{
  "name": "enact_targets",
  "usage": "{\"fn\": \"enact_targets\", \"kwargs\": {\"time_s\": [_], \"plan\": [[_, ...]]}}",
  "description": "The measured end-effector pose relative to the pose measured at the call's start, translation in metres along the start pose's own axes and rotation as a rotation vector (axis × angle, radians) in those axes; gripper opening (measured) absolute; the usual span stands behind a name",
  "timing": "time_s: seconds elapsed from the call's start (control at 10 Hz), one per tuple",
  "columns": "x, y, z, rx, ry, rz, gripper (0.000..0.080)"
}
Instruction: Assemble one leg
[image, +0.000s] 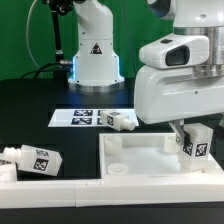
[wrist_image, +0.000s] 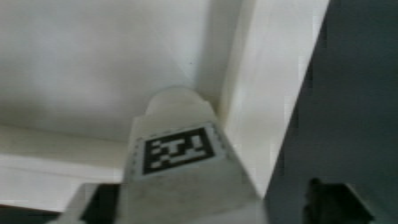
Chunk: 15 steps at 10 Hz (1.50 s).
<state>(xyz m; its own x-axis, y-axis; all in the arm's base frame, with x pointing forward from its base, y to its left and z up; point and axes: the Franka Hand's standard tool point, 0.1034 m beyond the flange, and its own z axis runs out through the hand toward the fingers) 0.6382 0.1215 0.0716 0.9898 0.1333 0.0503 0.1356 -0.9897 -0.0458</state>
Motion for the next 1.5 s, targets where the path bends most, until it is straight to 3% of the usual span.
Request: {"fn": "enact_targets", "kwargs": {"time_s": [0.1, 0.4, 0.6, 1.0, 1.1, 1.4, 1.5], "plan": [[-0.0004, 0.0047, 0.0003, -0.006, -0.001, 0.086, 0.0293], [0.0006, 0.0084, -0.0026, -0.004, -0.018, 0.289, 0.0293], [-0.0038, 0.0069, 0.0013, -0.005, -0.04, 0.586, 0.0291], [0.0001, 0.0071, 0.0029, 0.034, -0.059, 1.191, 0.0291], [0.0015, 0.0088, 0.0032, 0.049, -0.041, 1.266, 0.0291], [0.0014, 0.0091, 0.0028, 0.053, -0.027, 1.214, 0.0299], [0.002, 0.0105, 0.0017, 0.054, -0.021, 1.068, 0.0504]]}}
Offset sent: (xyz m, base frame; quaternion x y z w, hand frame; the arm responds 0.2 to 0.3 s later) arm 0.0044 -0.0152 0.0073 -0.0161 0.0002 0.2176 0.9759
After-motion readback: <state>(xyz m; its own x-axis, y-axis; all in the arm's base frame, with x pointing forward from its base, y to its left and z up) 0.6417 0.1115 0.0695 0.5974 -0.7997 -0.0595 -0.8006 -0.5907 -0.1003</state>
